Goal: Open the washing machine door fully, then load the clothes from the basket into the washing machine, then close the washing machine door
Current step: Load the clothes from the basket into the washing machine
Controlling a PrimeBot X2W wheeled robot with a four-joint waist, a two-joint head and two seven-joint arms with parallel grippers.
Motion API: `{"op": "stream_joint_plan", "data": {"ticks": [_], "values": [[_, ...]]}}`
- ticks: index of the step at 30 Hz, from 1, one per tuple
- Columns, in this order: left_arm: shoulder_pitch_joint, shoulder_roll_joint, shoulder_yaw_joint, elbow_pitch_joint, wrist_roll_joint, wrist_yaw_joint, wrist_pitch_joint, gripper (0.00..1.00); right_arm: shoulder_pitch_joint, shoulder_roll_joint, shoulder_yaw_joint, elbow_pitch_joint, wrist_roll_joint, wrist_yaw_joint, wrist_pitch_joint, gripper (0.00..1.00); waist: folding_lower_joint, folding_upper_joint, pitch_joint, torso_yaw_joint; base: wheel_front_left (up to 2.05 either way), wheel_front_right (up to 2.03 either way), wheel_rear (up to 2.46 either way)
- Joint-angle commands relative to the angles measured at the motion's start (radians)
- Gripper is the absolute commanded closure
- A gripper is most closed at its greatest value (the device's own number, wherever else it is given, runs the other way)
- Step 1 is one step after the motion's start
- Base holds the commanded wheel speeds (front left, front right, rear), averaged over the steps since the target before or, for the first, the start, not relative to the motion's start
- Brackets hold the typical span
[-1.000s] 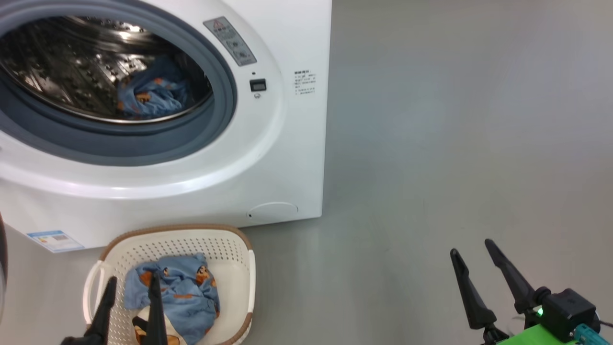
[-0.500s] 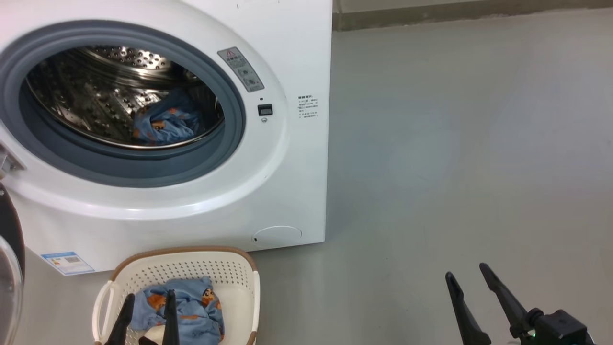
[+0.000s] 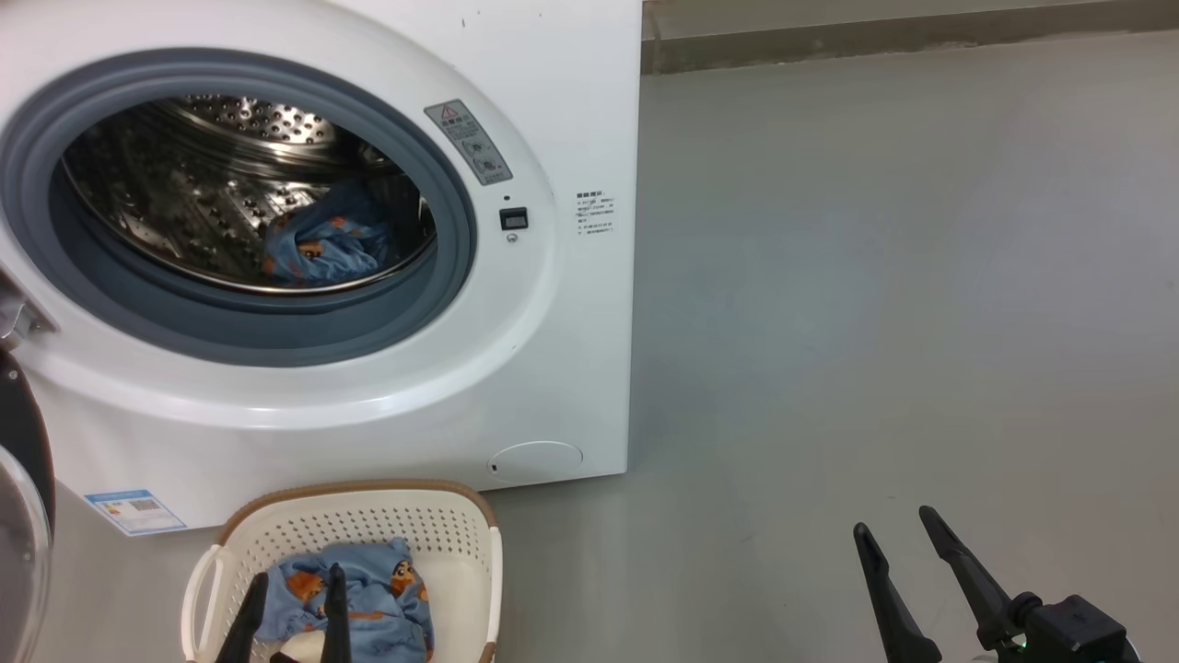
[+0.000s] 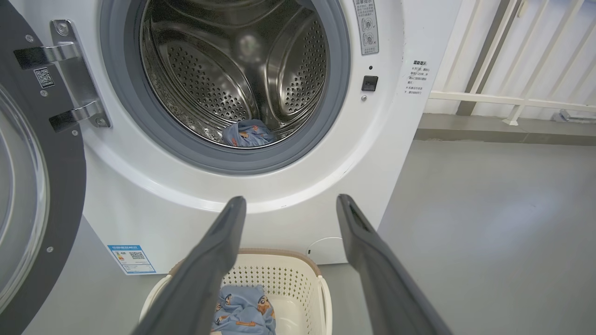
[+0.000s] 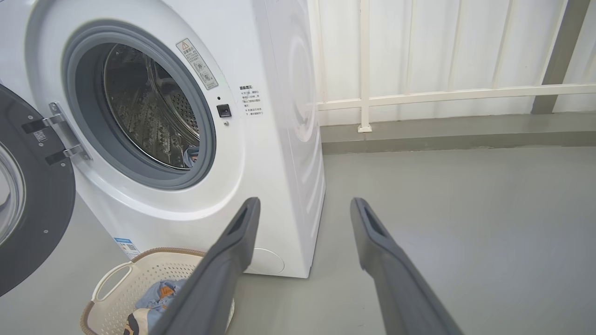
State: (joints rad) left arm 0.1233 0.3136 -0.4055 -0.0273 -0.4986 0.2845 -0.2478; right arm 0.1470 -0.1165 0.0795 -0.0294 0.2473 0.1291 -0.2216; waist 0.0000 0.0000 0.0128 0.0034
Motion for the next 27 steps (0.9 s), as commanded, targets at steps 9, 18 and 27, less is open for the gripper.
{"op": "stream_joint_plan", "data": {"ticks": [9,18,27], "values": [[-0.042,0.003,0.02,0.003,-0.005,-0.014,-0.009,0.0,-0.002,-0.004,0.015,-0.029,-0.008,0.002,0.002,0.0,0.0,0.0,-0.005,0.003,0.0,0.0,0.0],[-0.084,-0.014,0.011,0.057,-0.015,-0.008,0.022,0.0,-0.01,-0.008,0.013,-0.042,-0.007,0.002,0.004,0.0,0.0,0.0,0.024,0.01,0.0,0.0,0.0],[-0.209,-0.064,-0.009,0.274,-0.05,-0.072,0.031,0.0,-0.046,-0.025,0.023,-0.052,0.006,0.002,0.0,0.0,0.0,0.0,0.1,0.002,0.0,0.0,0.0]]}}
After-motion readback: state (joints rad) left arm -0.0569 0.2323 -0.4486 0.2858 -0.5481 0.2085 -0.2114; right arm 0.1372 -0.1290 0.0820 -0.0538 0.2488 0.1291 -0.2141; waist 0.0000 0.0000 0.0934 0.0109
